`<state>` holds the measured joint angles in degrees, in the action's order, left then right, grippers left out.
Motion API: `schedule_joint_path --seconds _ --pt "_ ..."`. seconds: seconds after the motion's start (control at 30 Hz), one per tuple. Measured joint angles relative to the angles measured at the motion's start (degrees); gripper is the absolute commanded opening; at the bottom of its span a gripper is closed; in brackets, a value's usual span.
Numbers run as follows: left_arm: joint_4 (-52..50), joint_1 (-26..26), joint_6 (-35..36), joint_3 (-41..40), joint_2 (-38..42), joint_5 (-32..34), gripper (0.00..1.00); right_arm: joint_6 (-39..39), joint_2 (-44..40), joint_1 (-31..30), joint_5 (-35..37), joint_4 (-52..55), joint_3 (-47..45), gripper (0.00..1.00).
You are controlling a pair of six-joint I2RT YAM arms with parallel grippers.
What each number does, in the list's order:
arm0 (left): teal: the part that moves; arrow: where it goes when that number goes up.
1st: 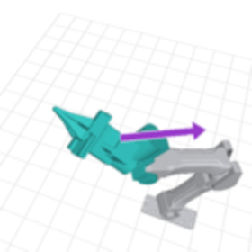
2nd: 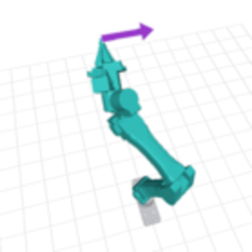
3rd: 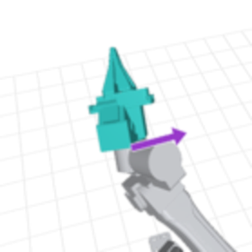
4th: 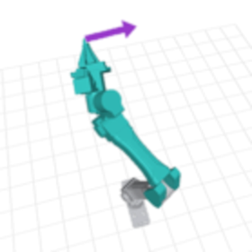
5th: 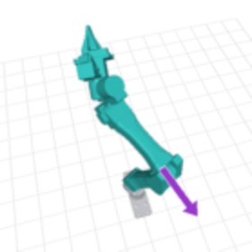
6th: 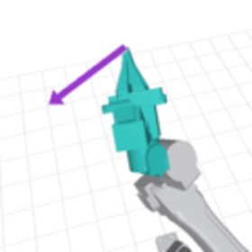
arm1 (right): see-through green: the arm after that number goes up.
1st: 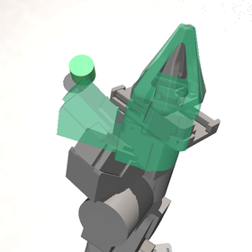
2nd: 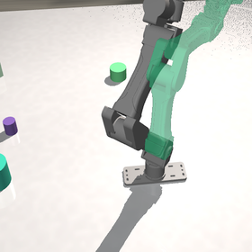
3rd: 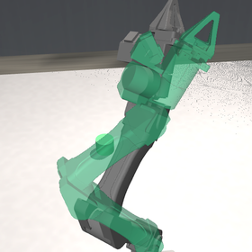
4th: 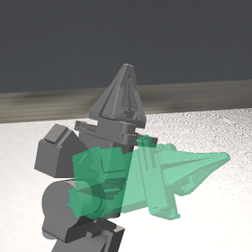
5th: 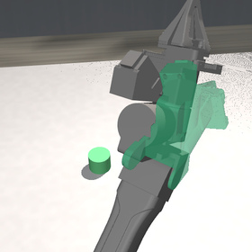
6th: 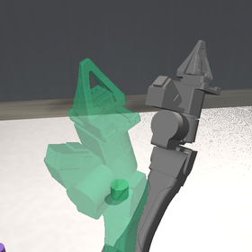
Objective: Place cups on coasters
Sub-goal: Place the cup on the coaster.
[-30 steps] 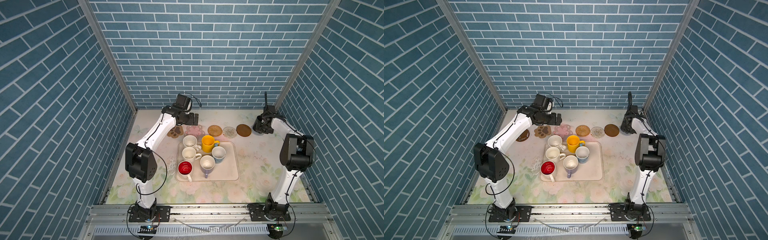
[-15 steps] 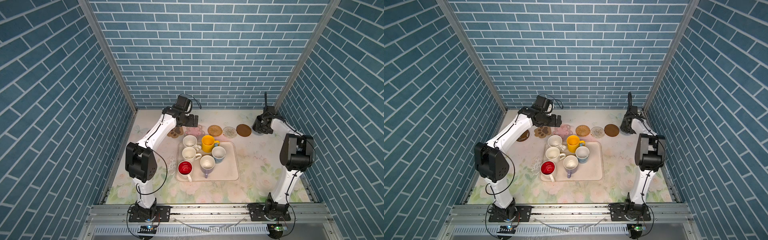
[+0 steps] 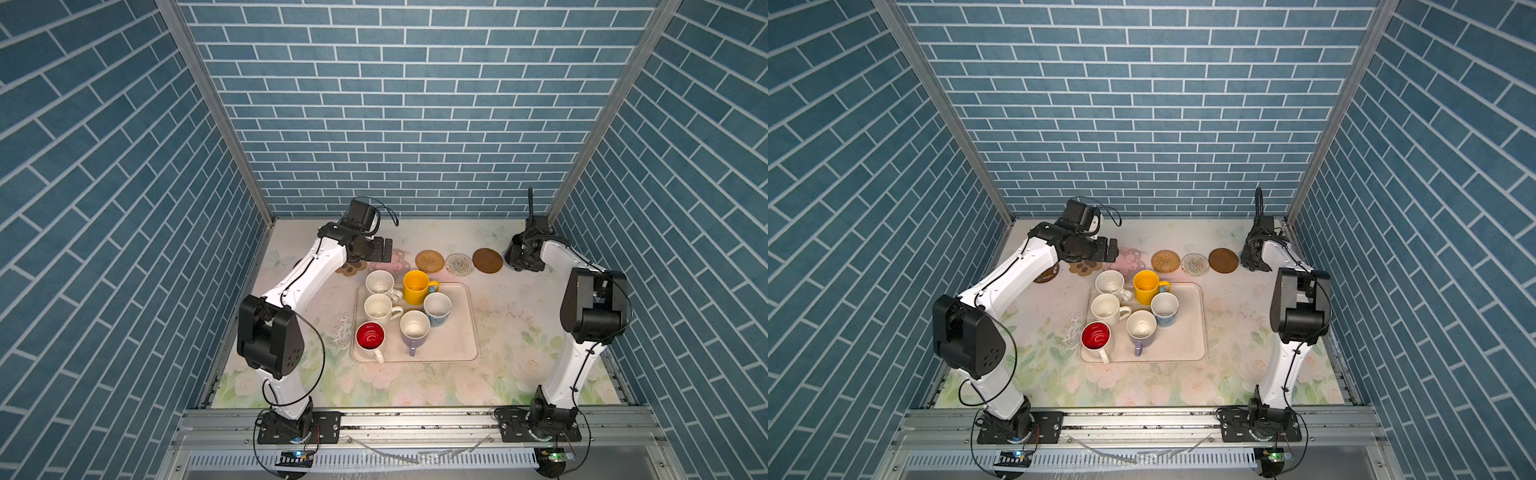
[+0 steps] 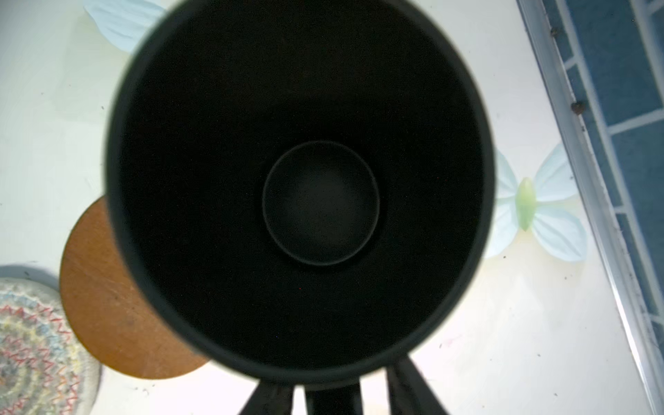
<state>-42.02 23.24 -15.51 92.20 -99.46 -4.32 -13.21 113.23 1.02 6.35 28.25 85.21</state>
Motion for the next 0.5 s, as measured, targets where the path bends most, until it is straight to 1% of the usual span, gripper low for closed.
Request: schedule_joint_path --seconds 0.07,0.2,0.37,0.5 --pt "0.20 0.02 -0.11 -1.40 1.40 0.17 0.99 -0.04 -0.37 0.00 0.00 0.00 -0.09 0.52" --pt "0.04 0.02 -0.07 -3.10 4.02 0.55 0.99 -0.02 -1.95 0.00 0.00 0.13 -0.09 0.56" --pt "-0.74 0.04 -0.07 -5.31 8.13 1.75 0.99 0.02 -5.57 -0.17 -0.17 0.59 -0.15 0.57" --pt "-1.38 0.04 -0.07 -8.96 11.85 2.95 0.99 0.02 -10.05 -0.57 -0.11 0.94 -1.60 0.57"
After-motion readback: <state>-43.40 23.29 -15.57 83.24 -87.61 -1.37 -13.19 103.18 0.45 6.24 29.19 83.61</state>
